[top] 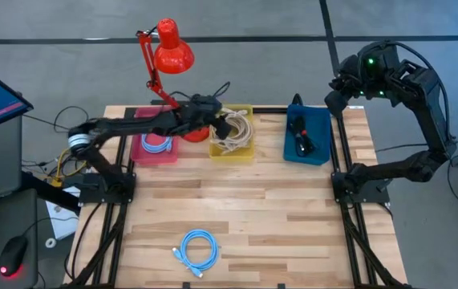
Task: Sort HDMI cables
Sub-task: Put the light blue HDMI cable into the pink bin
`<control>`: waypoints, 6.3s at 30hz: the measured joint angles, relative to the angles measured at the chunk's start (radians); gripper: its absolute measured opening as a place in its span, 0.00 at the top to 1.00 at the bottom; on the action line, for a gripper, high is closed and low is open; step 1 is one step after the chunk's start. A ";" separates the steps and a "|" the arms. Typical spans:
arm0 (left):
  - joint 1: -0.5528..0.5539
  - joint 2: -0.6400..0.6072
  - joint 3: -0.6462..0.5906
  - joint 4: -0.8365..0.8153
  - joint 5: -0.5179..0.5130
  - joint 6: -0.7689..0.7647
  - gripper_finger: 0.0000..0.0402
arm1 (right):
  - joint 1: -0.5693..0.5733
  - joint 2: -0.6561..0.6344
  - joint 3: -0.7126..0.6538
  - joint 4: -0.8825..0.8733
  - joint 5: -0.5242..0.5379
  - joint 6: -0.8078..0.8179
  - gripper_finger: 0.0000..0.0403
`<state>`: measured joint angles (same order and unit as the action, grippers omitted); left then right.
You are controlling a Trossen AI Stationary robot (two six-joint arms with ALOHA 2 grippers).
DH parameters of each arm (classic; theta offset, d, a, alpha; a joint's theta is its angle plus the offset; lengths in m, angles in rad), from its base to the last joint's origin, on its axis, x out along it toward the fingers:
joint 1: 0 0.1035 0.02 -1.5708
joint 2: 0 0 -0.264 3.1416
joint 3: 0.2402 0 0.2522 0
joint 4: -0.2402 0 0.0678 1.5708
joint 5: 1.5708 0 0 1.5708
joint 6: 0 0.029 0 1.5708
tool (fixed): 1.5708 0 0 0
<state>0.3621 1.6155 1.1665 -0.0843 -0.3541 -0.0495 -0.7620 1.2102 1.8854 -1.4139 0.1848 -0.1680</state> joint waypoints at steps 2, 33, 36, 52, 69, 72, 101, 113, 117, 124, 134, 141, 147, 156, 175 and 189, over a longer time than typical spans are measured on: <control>-0.029 -0.075 -0.004 -0.005 0.008 0.033 0.62 | 0.000 0.000 0.000 0.000 0.000 0.000 0.86; -0.802 -0.388 -0.026 -0.679 -0.107 -0.536 0.99 | 0.003 0.006 0.000 0.000 -0.030 0.038 0.86; -0.810 -0.326 -0.026 -0.721 -0.045 -0.607 0.99 | 0.003 0.006 0.000 0.000 -0.030 0.038 0.86; -0.810 -0.082 -0.025 -0.732 0.475 -0.850 0.86 | 0.003 0.006 0.000 0.000 -0.030 0.030 0.86; -0.810 0.174 -0.042 -0.625 0.484 -0.847 0.49 | 0.003 0.006 0.000 0.000 -0.029 0.027 0.86; -0.810 0.208 -0.058 -0.617 0.483 -0.846 0.47 | 0.003 0.006 0.000 0.000 -0.029 0.027 0.86; -0.810 0.135 -0.107 -0.537 0.431 -0.837 0.96 | 0.002 0.006 0.000 0.001 -0.026 0.006 0.86; -0.751 -0.226 -0.105 -0.730 0.039 -0.845 0.96 | 0.002 0.006 0.000 0.008 -0.026 0.000 0.86; -0.700 -0.346 -0.105 -0.924 -0.104 -0.861 0.96 | 0.002 0.006 0.000 0.008 -0.026 0.000 0.86; -0.532 -0.521 -0.105 -1.132 -0.326 -0.866 0.96 | 0.002 0.006 0.000 0.008 -0.026 0.000 0.86; -0.123 -0.662 -0.105 -1.199 -0.435 -0.707 0.96 | 0.002 0.006 0.000 0.008 -0.026 0.000 0.86; 0.142 -0.632 -0.105 -1.193 -0.432 -0.605 0.96 | 0.002 0.006 0.000 0.008 -0.026 -0.019 0.86; 0.299 -0.586 -0.105 -1.085 -0.374 -0.486 0.96 | 0.002 0.006 0.000 0.008 -0.026 -0.026 0.86; 0.424 -0.465 -0.123 -0.945 -0.249 -0.375 0.96 | 0.002 0.006 0.000 0.008 -0.026 -0.026 0.86; 0.453 -0.442 -0.384 -0.738 -0.137 -0.402 0.91 | 0.002 0.007 0.000 0.008 -0.026 -0.026 0.86; 0.452 -0.444 -0.385 -0.749 -0.131 -0.351 0.75 | 0.002 0.007 0.000 0.005 -0.026 -0.025 0.86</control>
<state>0.8139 1.1713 0.7818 -0.8329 -0.4848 -0.4007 -0.7601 1.2171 1.8851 -1.4090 0.1585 -0.1932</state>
